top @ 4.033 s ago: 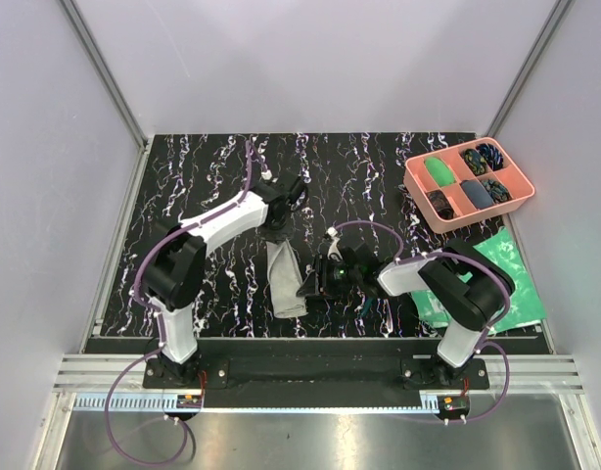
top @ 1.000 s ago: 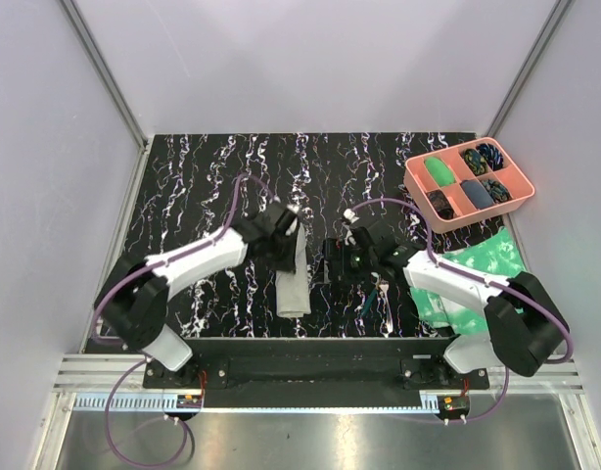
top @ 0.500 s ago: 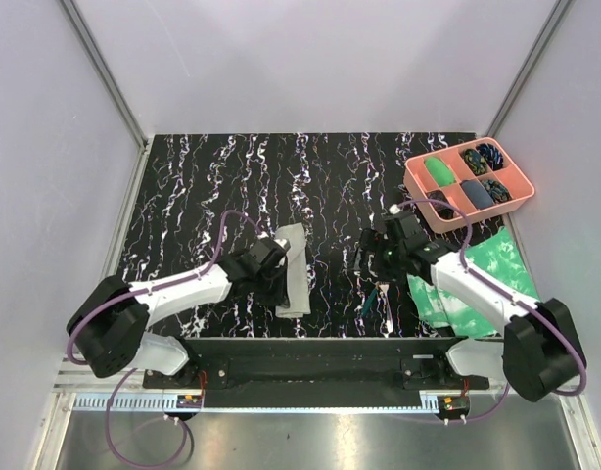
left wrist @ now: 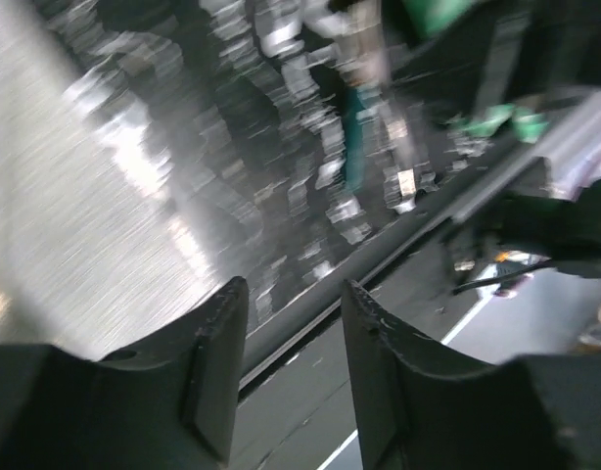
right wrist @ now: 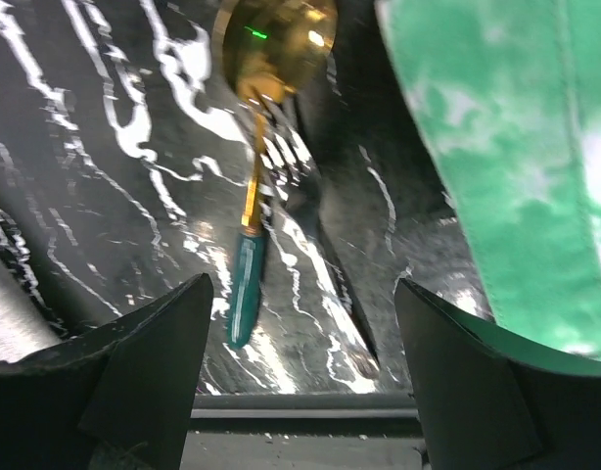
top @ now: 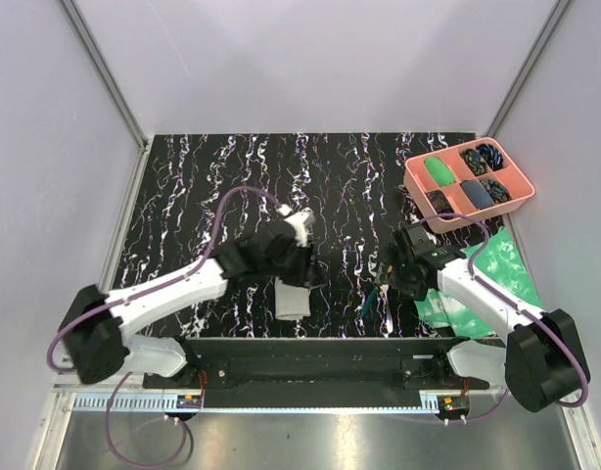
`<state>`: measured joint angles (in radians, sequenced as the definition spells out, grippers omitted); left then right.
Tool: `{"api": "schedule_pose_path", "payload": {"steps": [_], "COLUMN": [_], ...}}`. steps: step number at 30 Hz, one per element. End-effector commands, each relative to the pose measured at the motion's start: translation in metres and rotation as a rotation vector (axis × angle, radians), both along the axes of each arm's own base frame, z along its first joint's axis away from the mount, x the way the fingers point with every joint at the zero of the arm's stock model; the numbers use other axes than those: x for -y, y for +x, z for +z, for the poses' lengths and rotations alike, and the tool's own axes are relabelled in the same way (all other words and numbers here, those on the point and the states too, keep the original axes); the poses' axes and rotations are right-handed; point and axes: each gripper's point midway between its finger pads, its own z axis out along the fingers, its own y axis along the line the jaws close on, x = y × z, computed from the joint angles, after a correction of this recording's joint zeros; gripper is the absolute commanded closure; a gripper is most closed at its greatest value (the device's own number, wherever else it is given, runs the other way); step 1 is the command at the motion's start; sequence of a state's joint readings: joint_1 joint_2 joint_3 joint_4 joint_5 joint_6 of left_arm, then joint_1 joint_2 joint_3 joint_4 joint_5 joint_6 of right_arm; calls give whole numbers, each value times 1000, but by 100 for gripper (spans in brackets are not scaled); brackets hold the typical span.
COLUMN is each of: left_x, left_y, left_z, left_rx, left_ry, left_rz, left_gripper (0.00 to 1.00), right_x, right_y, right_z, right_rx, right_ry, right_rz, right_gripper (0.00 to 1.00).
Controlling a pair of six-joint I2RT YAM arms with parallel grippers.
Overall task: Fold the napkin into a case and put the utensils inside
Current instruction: Pick up the spoon from the corner of the board.
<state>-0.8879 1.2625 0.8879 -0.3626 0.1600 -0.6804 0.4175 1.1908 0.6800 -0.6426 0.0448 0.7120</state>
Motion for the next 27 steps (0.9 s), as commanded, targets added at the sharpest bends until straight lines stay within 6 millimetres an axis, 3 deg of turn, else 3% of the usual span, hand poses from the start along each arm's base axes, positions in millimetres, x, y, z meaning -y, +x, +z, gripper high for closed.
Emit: {"api": "schedule_pose_path", "payload": {"steps": [1,2,3,5,6,8,9,13,15,23,26,27], "left_x": [78,95,103,127,130,143,145,157,160,165,157,156], "left_y": [8,13,18,10,15,9,10,2,4,14,19,20], "left_z": [7,14,-13,-17,-39,-45,-56,-72,-82,-110,-121,-122], "left_rx": [158,188,184,200,211,211,212,238,244,261,278,290], "left_ry": [-15,-15,59,75,139,146,172,206,229,317,383,389], "left_rz": [-147,-157,-150,-199,-177,-191,-181,-186,-177,-171,-174,-172], "left_gripper": [52,52,53,54,54,54,54,50,50,56,61,69], "right_x": [14,16,18,32,46,63,81,93,96,87,82,77], "right_y": [2,3,1,1,-2,-5,-7,-7,-7,-11,-9,-9], "right_z": [16,21,30,44,57,74,91,139,153,149,148,148], "right_rx": [39,48,49,65,64,88,109,271,318,296,295,296], "right_ry": [-31,-30,-34,-87,-154,-222,-300,-264,-261,-224,-200,-181], "right_rz": [-88,-99,-108,-163,-191,-224,-265,-320,-322,-267,-248,-224], "right_gripper": [12,10,9,4,4,3,3,4,4,4,4,4]}}
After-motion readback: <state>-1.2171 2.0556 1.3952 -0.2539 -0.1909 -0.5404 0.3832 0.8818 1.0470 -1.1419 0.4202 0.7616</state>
